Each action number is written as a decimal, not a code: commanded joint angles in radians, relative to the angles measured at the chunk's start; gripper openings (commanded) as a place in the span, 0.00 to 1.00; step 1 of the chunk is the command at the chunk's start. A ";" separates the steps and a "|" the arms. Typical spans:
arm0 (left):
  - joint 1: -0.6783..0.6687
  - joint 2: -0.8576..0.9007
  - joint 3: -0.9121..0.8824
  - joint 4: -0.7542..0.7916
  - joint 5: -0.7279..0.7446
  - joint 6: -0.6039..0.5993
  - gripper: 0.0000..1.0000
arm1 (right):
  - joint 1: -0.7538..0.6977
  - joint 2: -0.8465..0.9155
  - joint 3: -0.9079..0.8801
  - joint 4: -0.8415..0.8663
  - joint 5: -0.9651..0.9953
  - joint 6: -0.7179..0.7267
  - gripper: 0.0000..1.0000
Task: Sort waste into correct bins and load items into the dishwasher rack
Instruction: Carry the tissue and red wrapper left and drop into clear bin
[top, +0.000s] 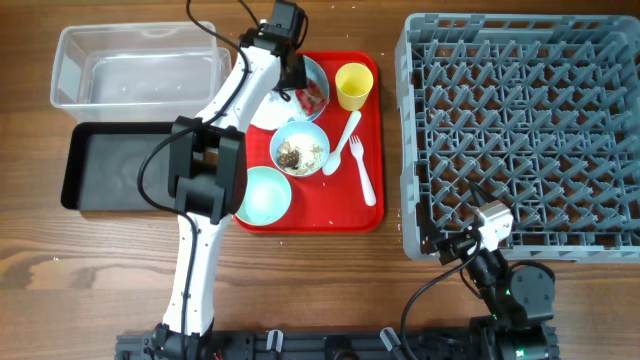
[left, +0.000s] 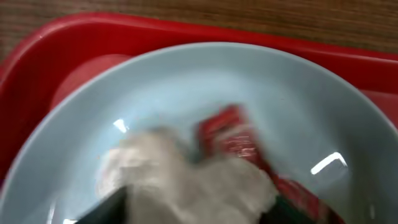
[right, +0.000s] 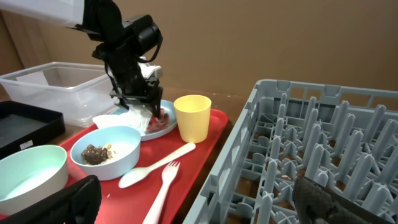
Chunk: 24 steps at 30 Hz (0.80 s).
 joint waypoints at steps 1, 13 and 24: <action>-0.001 0.071 -0.006 0.021 0.025 -0.005 0.22 | 0.006 -0.006 -0.001 0.003 -0.017 -0.017 1.00; 0.083 -0.180 0.008 0.009 0.049 0.001 0.04 | 0.006 -0.006 -0.001 0.003 -0.017 -0.016 1.00; 0.315 -0.386 0.007 -0.039 0.070 -0.058 0.04 | 0.006 -0.006 -0.001 0.003 -0.017 -0.017 1.00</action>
